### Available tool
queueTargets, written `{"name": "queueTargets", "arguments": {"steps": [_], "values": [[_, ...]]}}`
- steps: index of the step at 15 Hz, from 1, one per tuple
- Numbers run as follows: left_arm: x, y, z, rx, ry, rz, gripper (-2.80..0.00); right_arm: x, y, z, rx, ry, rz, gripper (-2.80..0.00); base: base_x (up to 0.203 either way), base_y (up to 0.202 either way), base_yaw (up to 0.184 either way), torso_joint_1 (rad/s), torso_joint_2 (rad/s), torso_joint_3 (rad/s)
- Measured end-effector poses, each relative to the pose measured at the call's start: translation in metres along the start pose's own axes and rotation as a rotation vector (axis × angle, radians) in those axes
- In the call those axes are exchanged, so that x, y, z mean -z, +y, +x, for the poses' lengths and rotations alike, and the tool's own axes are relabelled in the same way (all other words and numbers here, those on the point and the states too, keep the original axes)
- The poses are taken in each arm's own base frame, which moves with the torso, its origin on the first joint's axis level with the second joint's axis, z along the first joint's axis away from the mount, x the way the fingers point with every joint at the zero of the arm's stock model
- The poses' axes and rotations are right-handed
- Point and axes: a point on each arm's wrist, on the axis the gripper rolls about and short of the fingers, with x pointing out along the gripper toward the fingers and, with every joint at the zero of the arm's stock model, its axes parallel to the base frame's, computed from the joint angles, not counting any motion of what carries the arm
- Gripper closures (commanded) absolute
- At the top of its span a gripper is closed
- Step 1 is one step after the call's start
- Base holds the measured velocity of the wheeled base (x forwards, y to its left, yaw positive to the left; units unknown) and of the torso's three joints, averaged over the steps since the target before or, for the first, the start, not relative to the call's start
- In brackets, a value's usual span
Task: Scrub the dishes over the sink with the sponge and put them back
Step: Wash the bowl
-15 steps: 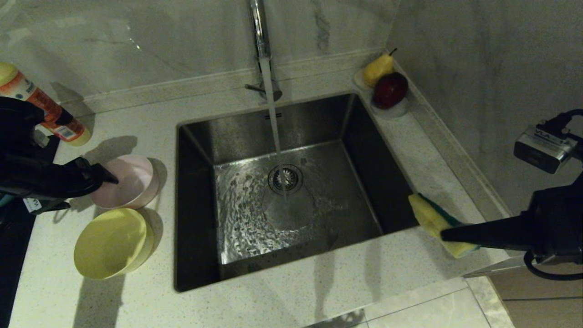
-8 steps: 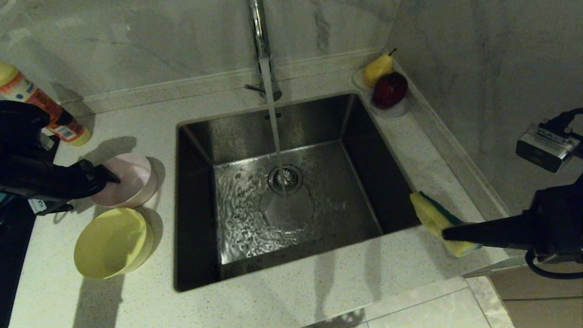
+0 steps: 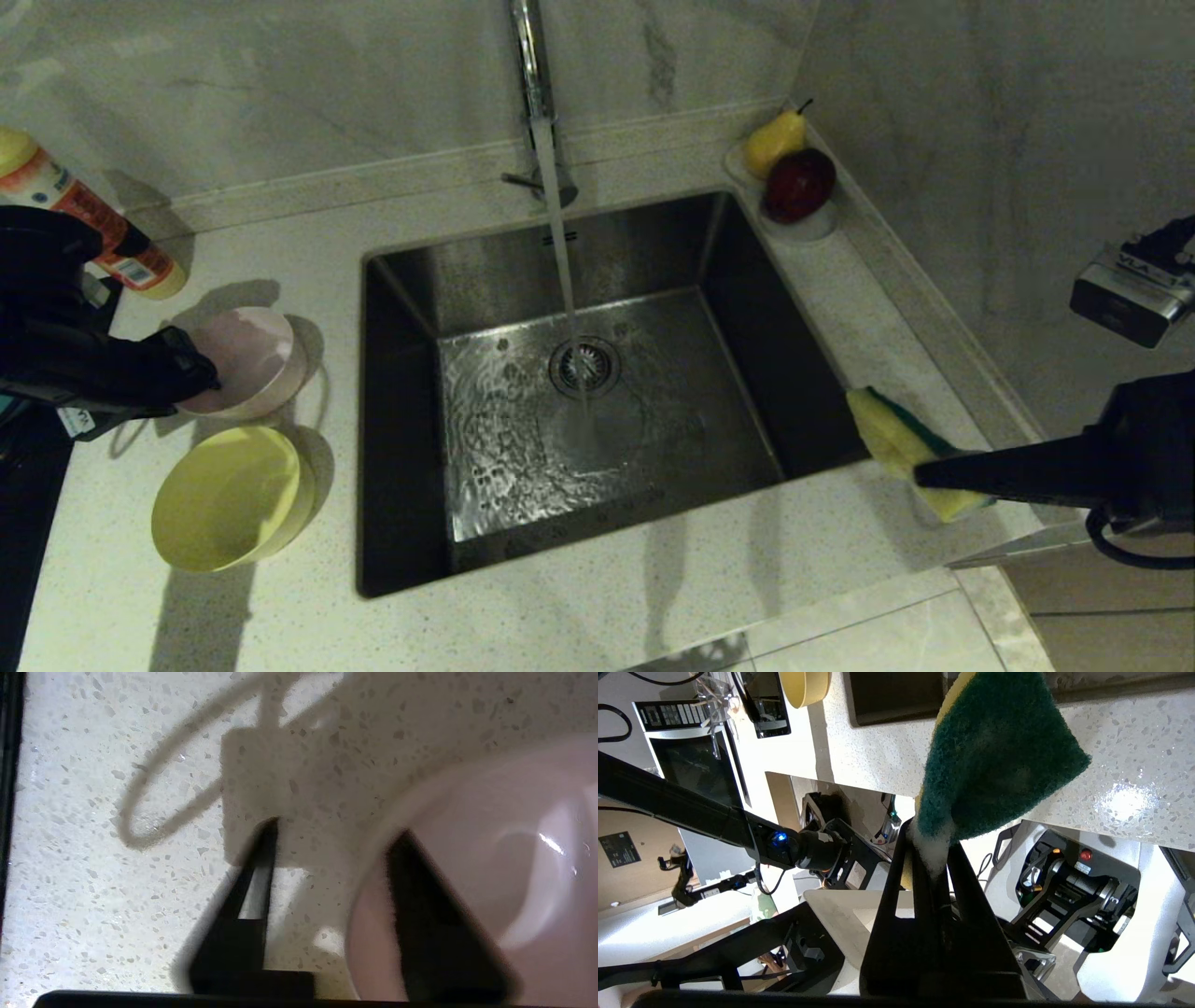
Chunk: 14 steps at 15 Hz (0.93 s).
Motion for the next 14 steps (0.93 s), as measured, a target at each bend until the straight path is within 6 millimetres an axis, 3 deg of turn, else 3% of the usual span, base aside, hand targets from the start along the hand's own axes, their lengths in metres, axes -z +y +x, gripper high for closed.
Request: {"name": "queueTargets", "arguments": {"steps": [8,11,14], "values": [[-0.028,0.007,-0.037,0.018,-0.147,-0.125,0.0,0.006,0.003,-0.007,-0.014,0.0,0.002,0.0,0.0,0.0,0.0,0.0,0.0,0.0],[-0.042,0.0,-0.067,0.081,-0.24,-0.184,0.0,0.01,0.003,-0.01,-0.013,0.006,0.005,0.0,0.0,0.0,0.0,0.0,0.0,0.0],[-0.05,-0.021,-0.084,0.163,-0.286,-0.203,0.0,0.014,0.006,-0.013,-0.021,0.002,-0.004,0.0,0.0,0.0,0.0,0.0,0.0,0.0]]}}
